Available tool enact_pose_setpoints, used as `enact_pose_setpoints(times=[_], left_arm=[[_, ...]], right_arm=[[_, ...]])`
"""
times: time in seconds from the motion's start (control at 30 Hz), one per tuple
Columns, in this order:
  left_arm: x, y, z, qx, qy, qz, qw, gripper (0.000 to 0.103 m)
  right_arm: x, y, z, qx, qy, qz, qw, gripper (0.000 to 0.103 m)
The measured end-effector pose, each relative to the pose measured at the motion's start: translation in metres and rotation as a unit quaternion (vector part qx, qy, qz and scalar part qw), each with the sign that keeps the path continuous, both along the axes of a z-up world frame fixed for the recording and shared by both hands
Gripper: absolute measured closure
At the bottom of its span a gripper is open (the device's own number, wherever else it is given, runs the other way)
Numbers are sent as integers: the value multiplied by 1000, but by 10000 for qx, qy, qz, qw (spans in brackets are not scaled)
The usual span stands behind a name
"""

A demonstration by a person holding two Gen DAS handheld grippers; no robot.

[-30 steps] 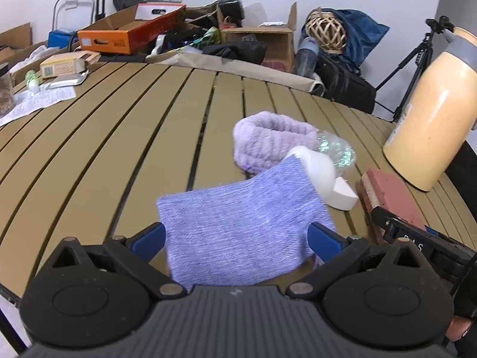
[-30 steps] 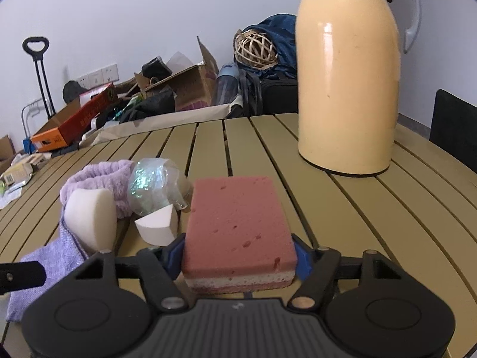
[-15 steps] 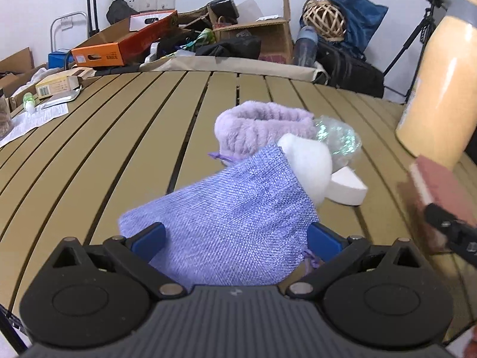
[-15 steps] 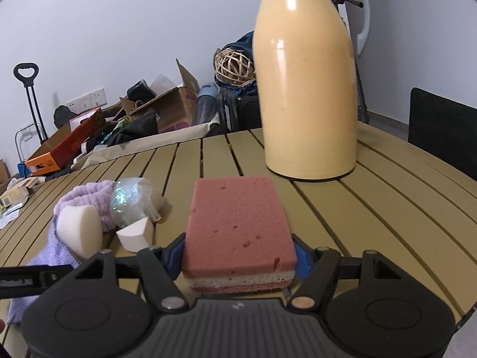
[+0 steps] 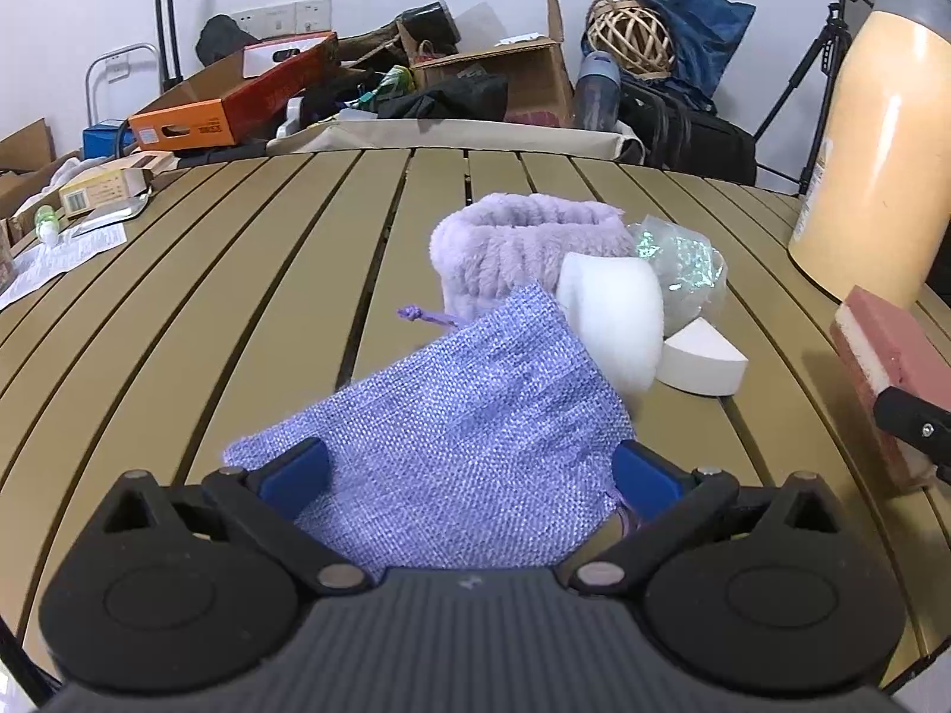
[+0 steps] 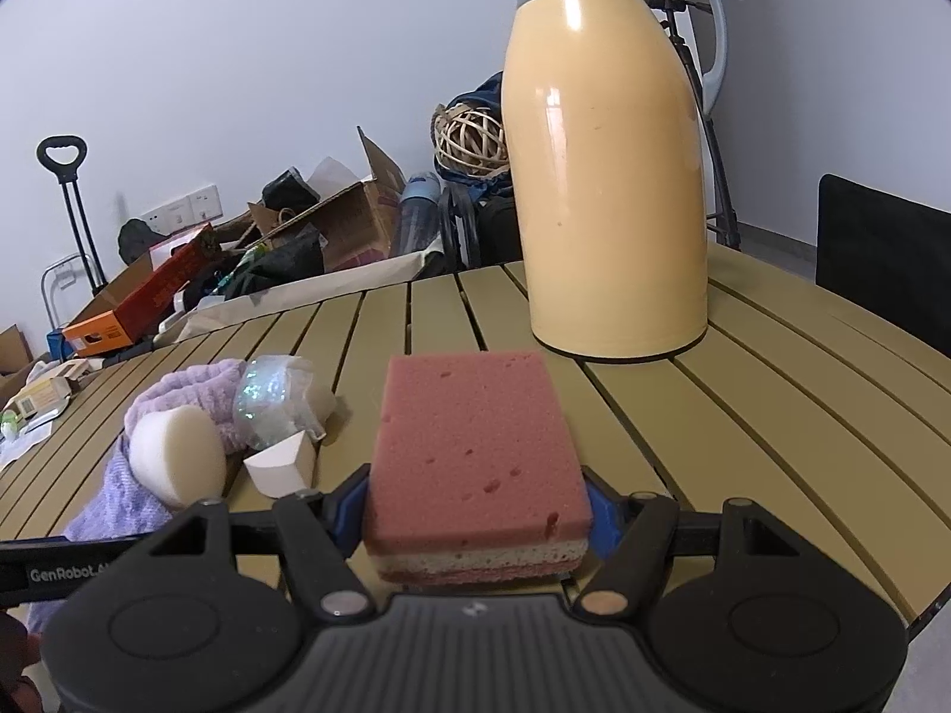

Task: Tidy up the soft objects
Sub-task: 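Close the left tool on the lavender cloth while the right tool grips the pink sponge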

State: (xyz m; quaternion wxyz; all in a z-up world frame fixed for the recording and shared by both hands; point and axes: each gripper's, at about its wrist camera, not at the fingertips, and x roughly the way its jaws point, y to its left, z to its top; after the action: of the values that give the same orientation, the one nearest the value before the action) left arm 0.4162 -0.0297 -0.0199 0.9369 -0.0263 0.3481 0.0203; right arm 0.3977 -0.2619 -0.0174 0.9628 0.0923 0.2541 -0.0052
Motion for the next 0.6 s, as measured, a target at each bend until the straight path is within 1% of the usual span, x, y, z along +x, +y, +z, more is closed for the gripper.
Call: enact_pose_setpoints(times=[0.17,0.3,0.37,0.47,0.53,0.57,0.6], left_arm=[[-4,0,-1,23,-76,-55,10000,2],[-8,3,-1,2,-168,-98,9998,7],[-11,5,-1,9,-210,-117,9997,11],[-16,9,0,14,-273,-131,9995,21],[-19,13,1,11,-309,-118,9995,31],[-20,14,2,11,-317,-116,9994,34],[-21,16,2,9,-326,-107,9994,40]], right_arm=[[-1,2,2,42,-23,41,10000,35],[-3,5,3,71,-49,96,9999,35],[-3,7,4,90,-60,130,9999,35],[-4,10,5,118,-86,179,9997,35],[-5,12,6,125,-101,217,9996,35],[-5,13,6,124,-107,237,9996,35],[-5,15,6,119,-109,260,9995,35]])
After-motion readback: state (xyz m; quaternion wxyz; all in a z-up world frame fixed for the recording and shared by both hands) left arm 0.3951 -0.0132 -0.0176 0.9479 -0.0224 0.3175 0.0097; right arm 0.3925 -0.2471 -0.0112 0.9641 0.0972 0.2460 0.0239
